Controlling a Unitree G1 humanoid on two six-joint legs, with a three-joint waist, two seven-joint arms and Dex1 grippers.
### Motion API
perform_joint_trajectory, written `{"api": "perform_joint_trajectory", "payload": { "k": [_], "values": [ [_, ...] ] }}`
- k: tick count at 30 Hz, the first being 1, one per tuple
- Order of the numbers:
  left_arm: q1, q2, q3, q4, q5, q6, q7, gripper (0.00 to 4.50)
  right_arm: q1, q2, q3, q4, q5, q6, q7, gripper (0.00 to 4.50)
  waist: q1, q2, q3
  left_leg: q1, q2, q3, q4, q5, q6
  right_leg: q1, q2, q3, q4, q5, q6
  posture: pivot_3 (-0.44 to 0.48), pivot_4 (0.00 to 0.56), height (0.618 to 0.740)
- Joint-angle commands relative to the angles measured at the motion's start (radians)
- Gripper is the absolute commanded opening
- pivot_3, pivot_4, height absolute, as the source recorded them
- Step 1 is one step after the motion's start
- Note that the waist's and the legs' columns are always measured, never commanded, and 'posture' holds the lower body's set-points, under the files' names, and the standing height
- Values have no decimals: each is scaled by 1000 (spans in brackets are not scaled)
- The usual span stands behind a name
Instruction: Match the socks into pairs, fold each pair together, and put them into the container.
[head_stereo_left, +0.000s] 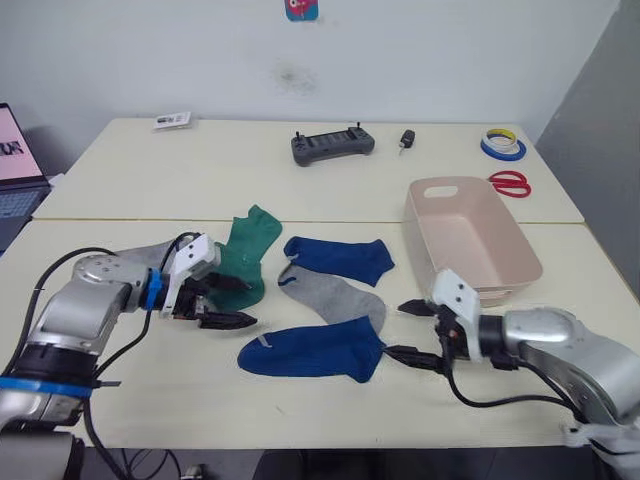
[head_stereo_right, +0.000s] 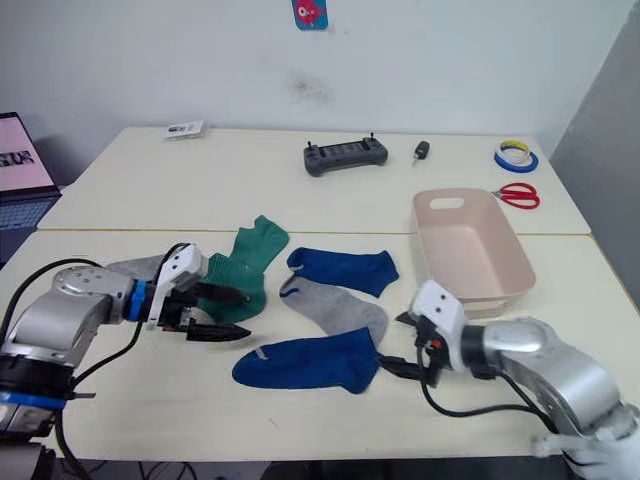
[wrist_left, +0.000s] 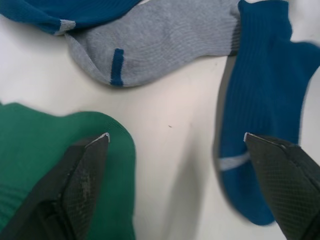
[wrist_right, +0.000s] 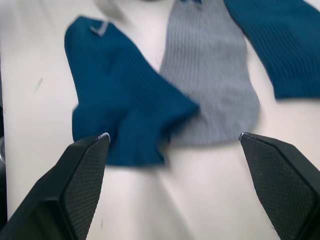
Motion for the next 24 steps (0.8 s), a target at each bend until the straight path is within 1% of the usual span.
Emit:
{"api": "perform_joint_trajectory", "payload": {
  "k": [1, 2, 5, 9, 11, 15, 19, 24],
  "values": [
    [93, 10, 75, -110, -72, 70, 29, 4427, 106, -35, -123, -108, 81, -45, 56, 4500, 0, 0, 0, 0, 0, 0, 0, 0, 0, 0, 0, 0, 0, 0, 0, 0, 150, 740],
    [118, 1, 81, -157, -92, 105, 49, 4427, 148, -49, -156, -114, 89, -65, 76, 4500, 0, 0, 0, 0, 0, 0, 0, 0, 0, 1, 0, 0, 0, 0, 0, 0, 150, 740],
    [173, -25, 96, -186, -113, 118, 79, 4427, 207, -12, -167, -133, 89, -65, 11, 4500, 0, 0, 0, 3, 1, -1, 0, 0, 0, 4, 0, -1, 0, 0, 0, 0, 150, 740],
    [212, -53, 97, -138, -86, 58, 117, 4427, 246, 3, -107, -113, 10, -118, -35, 4500, -2, -1, 0, 4, 0, 0, -1, 0, 0, 3, 0, 0, 0, 0, 0, 0, 150, 740],
    [237, -68, 106, -154, -95, 65, 149, 4427, 250, 10, -81, -103, -27, -139, -62, 4500, -1, -1, 0, 3, 1, 0, -1, 0, 0, 3, 0, 0, 0, 0, 0, 0, 150, 740],
    [305, -101, 147, -193, -108, 44, 205, 4427, 234, 63, -17, -105, -84, -187, -120, 4500, -2, 0, -1, 4, 1, 0, -1, 0, 0, 4, 0, 1, 0, 0, 0, 0, 150, 740],
    [419, -104, 188, -270, -149, 77, 223, 4427, 249, 79, 50, -133, -133, -233, -139, 4500, -2, 0, -1, 4, 1, 0, -1, 0, 0, 3, 0, 1, -1, 0, 0, 0, 150, 740],
    [509, -113, 228, -316, -175, 97, 264, 4427, 239, 102, 99, -141, -159, -261, -147, 4500, -2, -1, -1, 5, 1, 0, -2, 0, 0, 4, 0, 1, -1, 0, 0, 0, 150, 740]
  ]
}}
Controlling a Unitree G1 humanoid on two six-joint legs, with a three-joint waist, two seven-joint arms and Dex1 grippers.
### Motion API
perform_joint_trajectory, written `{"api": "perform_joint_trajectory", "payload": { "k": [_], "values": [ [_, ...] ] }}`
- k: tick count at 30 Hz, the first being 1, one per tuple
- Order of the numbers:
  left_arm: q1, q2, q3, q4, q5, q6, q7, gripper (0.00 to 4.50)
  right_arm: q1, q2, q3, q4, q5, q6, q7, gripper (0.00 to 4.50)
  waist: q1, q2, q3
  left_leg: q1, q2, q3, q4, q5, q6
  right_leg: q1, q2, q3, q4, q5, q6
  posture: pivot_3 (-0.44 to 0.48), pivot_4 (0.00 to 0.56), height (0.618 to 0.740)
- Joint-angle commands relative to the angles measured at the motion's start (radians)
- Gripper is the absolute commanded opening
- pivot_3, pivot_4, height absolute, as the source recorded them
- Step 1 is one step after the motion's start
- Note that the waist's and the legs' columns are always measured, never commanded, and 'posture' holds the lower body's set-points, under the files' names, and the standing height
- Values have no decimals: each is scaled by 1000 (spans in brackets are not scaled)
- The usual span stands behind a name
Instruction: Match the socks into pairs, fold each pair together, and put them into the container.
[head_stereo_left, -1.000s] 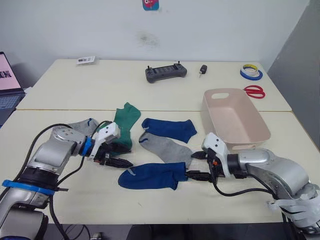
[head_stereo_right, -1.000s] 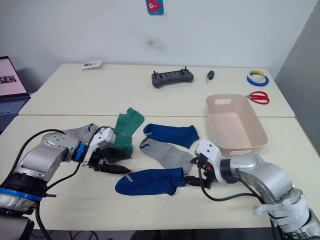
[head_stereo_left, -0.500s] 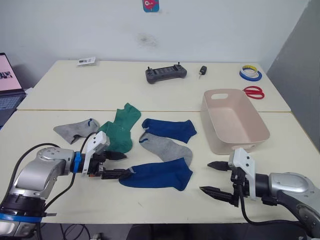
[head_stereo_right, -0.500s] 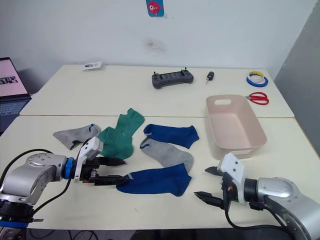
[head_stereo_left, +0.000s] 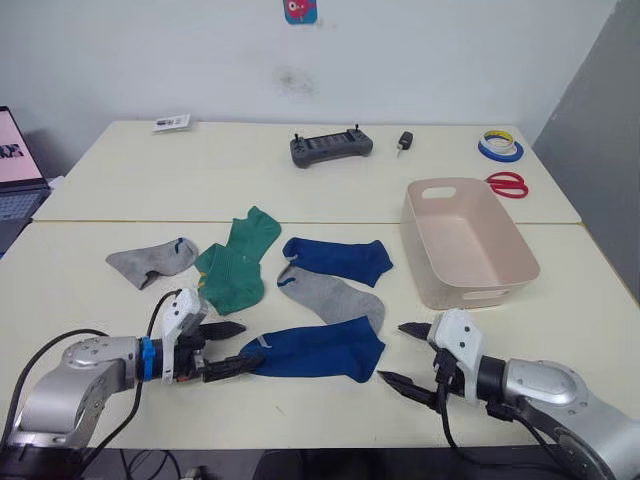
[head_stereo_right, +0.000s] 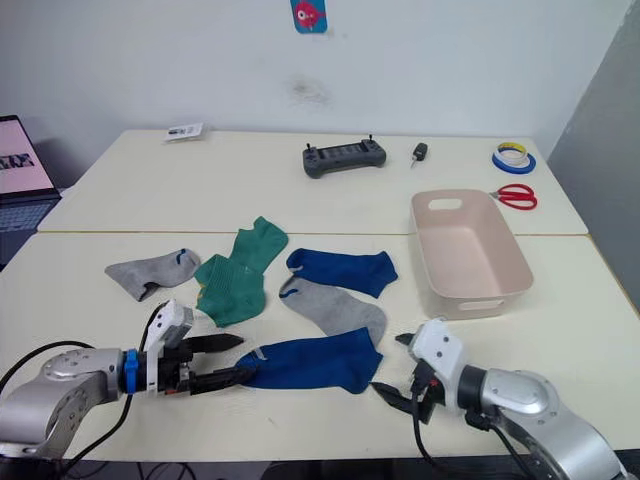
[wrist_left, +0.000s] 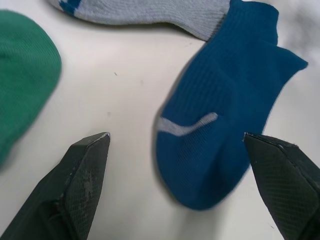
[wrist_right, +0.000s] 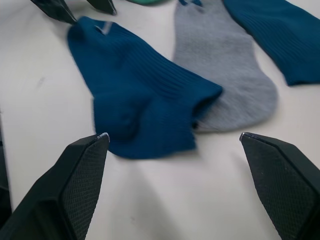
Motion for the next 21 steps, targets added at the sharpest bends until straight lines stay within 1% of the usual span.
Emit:
{"api": "perform_joint_trajectory", "payload": {
  "k": [1, 5, 9, 12, 16, 21],
  "values": [
    [68, -3, 23, -42, -24, 47, 36, 4427, -13, 8, 15, -32, -15, -38, -1, 4500, 0, 0, 0, 0, 0, 0, 0, 0, 0, 0, 0, 0, 0, 0, 0, 0, 150, 740],
    [125, 4, 24, -97, -43, 82, 62, 4427, -35, 18, 37, -22, -37, -56, 0, 4500, -1, 0, -1, 1, 0, 0, -1, 0, 0, 0, 0, 1, 0, 0, 0, 0, 150, 740],
    [92, -25, 1, -101, -47, 122, 127, 4427, -53, 21, 44, -21, -46, -64, 3, 4500, 1, 1, -2, 1, 0, 0, -1, 0, 0, 1, 0, 0, 0, 0, 0, 0, 150, 740],
    [72, -29, -38, -125, -49, 159, 146, 3874, -59, 18, 47, -30, -50, -65, 5, 4500, 3, 3, -5, 1, -1, 0, -1, 0, 0, 1, -1, 0, 0, 0, 0, 0, 150, 740],
    [49, -41, -72, -156, -58, 184, 169, 2674, -52, 14, 44, -35, -58, -49, -3, 4500, 4, 4, -6, 1, -2, 1, -1, 0, 0, 2, -1, 0, -1, 0, 0, 0, 150, 740],
    [47, -34, -80, -195, -75, 198, 172, 1137, -31, 41, 11, -20, -22, 11, -32, 4500, 4, 4, -6, 1, -2, 1, -1, 0, 0, 1, -1, 1, -1, 0, 0, 0, 150, 740]
  ]
}}
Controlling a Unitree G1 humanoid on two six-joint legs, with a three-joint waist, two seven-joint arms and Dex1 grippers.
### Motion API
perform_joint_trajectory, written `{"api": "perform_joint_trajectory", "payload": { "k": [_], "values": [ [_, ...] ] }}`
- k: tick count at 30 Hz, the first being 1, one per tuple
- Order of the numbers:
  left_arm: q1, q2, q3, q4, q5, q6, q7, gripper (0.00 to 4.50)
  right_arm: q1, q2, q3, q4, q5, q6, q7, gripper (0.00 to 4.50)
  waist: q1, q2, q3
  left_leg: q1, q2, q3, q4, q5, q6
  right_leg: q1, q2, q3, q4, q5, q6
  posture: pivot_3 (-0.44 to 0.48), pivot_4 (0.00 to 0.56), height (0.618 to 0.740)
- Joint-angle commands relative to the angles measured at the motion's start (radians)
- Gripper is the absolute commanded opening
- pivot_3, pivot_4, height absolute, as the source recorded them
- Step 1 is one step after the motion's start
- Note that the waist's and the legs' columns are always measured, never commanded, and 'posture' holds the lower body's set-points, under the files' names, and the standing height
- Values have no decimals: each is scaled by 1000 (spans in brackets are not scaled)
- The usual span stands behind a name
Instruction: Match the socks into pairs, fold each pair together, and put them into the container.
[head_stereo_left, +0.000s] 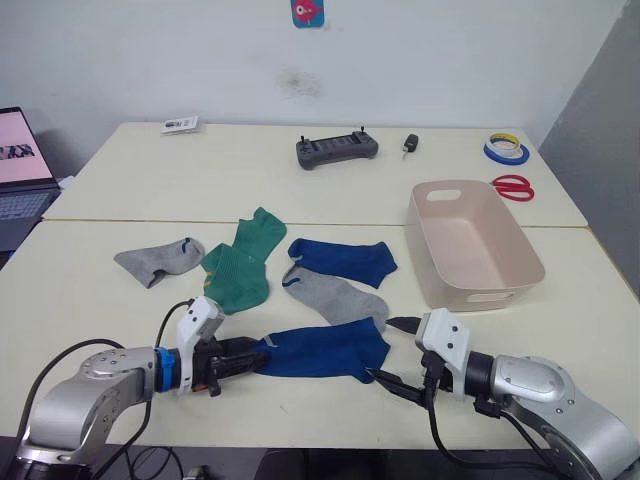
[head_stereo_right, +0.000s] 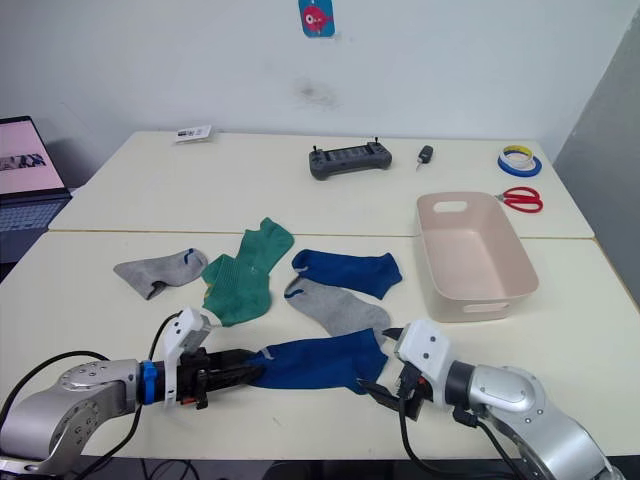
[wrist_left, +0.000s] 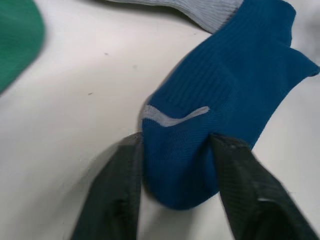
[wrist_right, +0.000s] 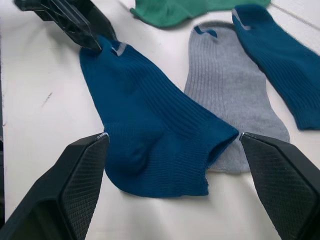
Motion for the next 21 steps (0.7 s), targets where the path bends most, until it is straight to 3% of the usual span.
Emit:
{"api": "perform_joint_trajectory", "payload": {
  "k": [1, 4, 11, 21],
  "values": [
    [23, 9, -29, -40, -17, 19, -13, 839, 12, 29, -43, -14, 41, 36, -26, 4500, -1, 0, 0, 0, 0, 0, 0, 0, 0, 0, 0, 0, 0, 0, 0, 0, 150, 740],
    [48, 39, -1, -56, -31, 20, -33, 25, 22, 73, -49, 10, 56, 82, -62, 4500, -2, 0, 0, 0, 1, 0, 0, 0, 0, 0, 0, 0, 0, 0, 0, 0, 150, 740],
    [69, 59, 3, -47, -21, -5, -39, 25, 15, 135, -11, 94, 6, 77, -118, 4500, -3, 0, 0, 0, 1, 0, -1, 0, 0, -1, 1, 0, 0, 0, 0, 0, 150, 740],
    [61, 54, -15, -27, 1, -37, -46, 0, -22, 143, 54, 148, -48, 21, -93, 1061, -3, 0, 0, 0, 1, 0, -1, 0, 0, -1, 1, 0, 0, 0, 0, 0, 150, 740]
  ]
}}
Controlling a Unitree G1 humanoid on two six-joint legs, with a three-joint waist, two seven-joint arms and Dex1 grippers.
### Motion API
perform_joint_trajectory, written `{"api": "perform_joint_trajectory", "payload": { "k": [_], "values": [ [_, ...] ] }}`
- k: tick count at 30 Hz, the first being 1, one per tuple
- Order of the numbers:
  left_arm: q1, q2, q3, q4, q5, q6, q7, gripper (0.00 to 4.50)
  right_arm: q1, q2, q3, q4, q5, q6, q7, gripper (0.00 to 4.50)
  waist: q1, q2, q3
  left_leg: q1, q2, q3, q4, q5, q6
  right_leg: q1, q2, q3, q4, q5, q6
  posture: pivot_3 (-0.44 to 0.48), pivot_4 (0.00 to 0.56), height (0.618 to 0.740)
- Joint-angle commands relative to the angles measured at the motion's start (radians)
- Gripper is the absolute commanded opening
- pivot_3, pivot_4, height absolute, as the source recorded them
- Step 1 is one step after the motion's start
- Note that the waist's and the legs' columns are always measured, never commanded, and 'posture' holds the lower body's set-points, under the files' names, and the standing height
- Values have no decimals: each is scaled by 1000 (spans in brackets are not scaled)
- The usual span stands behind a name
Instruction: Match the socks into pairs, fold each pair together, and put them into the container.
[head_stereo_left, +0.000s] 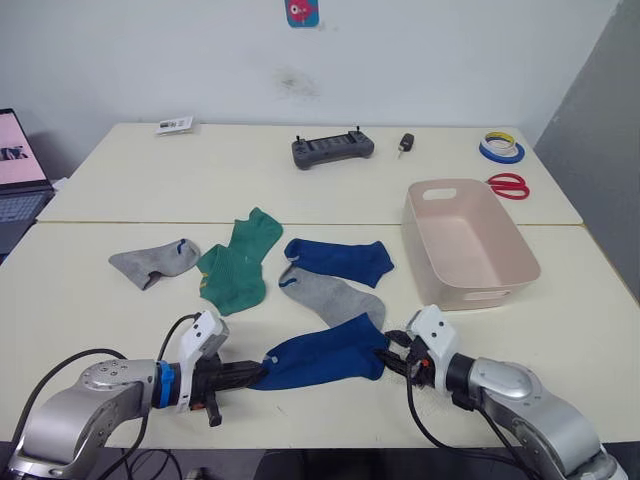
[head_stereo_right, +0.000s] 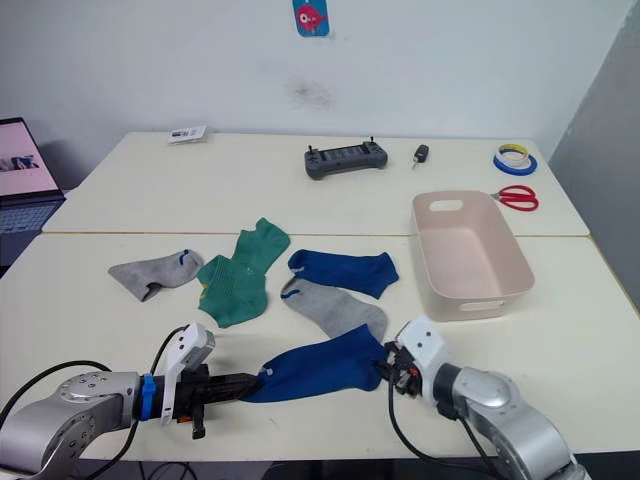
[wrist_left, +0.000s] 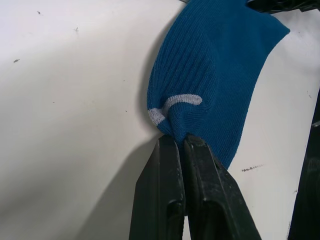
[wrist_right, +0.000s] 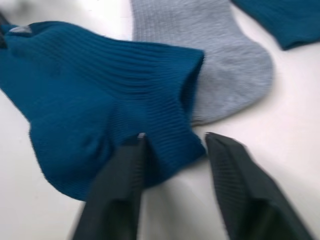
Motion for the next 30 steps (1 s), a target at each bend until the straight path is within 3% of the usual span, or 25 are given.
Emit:
{"api": "perform_joint_trajectory", "payload": {
  "k": [1, 3, 11, 24, 27, 30],
  "values": [
    [0, 13, 0, 11, 12, -24, -12, 0, -5, -14, 6, -32, -3, -37, 29, 708, 0, 0, 0, 0, 0, 0, 0, 0, 0, 0, 0, 0, 0, 0, 0, 0, 150, 740],
    [13, 40, 10, 19, 14, -41, -46, 0, 0, -28, 9, -54, 8, -45, 54, 13, 0, 0, 0, 0, 0, 0, 0, 0, 0, 0, 0, 0, 0, 0, 0, 0, 150, 740],
    [74, 166, 58, 80, 33, -126, -182, 0, 4, -84, 41, -155, 80, 23, 130, 13, -1, 0, 0, 0, 1, 0, -1, 0, 0, -1, 1, 0, 0, 0, 0, 0, 150, 740],
    [42, 54, 35, 126, 90, -230, -123, 0, 8, -84, 51, -152, 78, 145, 52, 13, 1, -1, 0, 0, 0, 0, 0, 0, 0, 0, 0, -1, 0, 0, 0, 0, 150, 740],
    [63, 85, 22, 172, 151, -328, -174, 687, 8, -95, 48, -160, 69, 143, 45, 718, 1, -1, 0, 0, 0, 0, 0, 0, 0, 0, 0, -1, 0, 0, 0, 0, 150, 740],
    [70, 87, 33, 207, 161, -374, -186, 1563, 15, -111, 35, -169, 66, 139, 44, 1756, 1, 0, 0, 0, 0, 0, -1, 0, 0, 0, 0, -1, 0, 0, 0, 0, 150, 740]
  ]
}}
